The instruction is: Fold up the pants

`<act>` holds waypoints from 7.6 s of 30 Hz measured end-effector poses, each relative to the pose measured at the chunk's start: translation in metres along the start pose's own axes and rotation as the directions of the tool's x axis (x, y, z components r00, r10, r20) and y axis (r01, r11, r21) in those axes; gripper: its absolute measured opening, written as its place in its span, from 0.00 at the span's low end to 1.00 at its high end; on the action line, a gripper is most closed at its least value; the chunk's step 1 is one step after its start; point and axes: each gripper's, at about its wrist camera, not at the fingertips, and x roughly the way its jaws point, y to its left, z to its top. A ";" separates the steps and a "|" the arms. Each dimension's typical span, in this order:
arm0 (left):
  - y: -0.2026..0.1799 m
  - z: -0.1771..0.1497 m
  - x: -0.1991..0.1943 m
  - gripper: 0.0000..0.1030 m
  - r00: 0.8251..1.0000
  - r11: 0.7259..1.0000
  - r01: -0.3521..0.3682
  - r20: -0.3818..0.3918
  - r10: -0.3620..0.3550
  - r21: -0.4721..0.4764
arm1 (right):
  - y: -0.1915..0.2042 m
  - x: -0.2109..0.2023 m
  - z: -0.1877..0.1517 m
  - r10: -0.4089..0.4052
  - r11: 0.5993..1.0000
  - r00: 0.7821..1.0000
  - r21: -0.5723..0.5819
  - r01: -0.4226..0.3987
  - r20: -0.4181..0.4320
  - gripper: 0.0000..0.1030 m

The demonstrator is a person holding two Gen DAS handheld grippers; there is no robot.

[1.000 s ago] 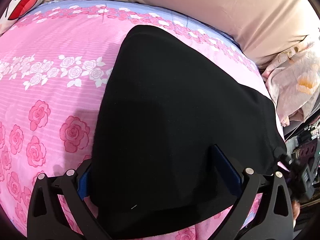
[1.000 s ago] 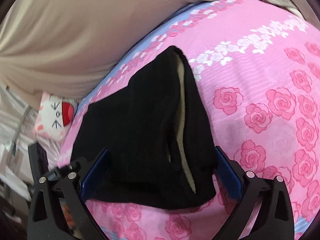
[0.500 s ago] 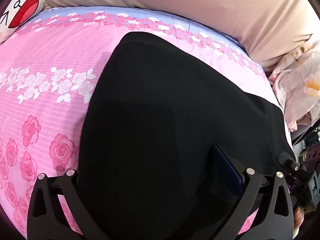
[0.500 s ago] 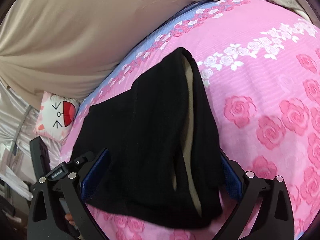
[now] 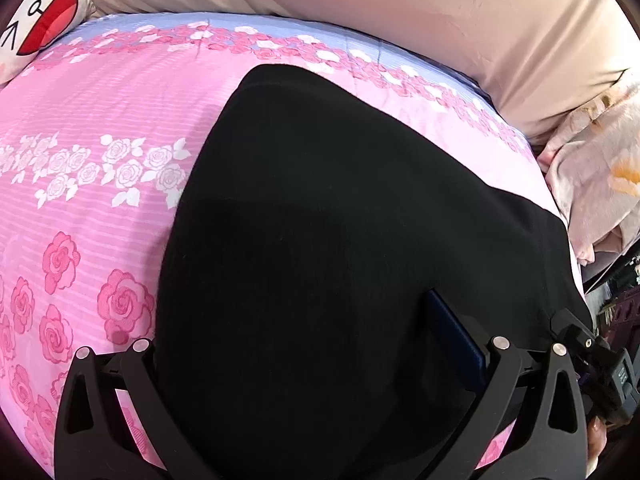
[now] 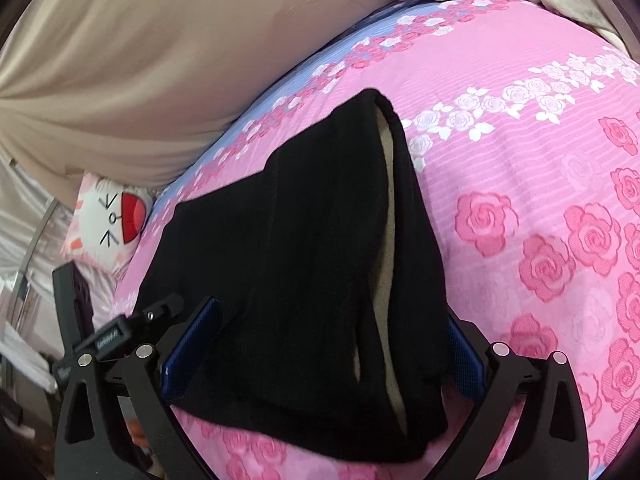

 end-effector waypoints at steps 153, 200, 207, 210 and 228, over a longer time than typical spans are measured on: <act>-0.030 0.078 -0.053 0.95 0.932 0.921 -0.312 0.263 0.249 0.234 | 0.126 0.044 0.059 -0.139 0.928 0.981 -0.326 0.178 0.137 0.39; -0.010 0.030 -0.046 0.95 0.901 0.928 -0.340 0.334 0.276 0.152 | 0.123 0.059 0.004 -0.289 0.904 0.940 -0.271 0.331 0.184 0.79; -0.007 0.030 -0.038 0.95 0.910 0.933 -0.331 0.309 0.276 0.142 | 0.123 0.061 0.003 -0.292 0.902 0.939 -0.276 0.333 0.180 0.80; -0.005 0.031 -0.034 0.95 0.914 0.935 -0.329 0.295 0.280 0.134 | 0.123 0.062 0.003 -0.298 0.900 0.938 -0.276 0.338 0.177 0.80; -0.006 0.030 -0.034 0.95 0.908 0.930 -0.345 0.294 0.298 0.126 | 0.125 0.065 0.001 -0.304 0.895 0.937 -0.283 0.343 0.173 0.80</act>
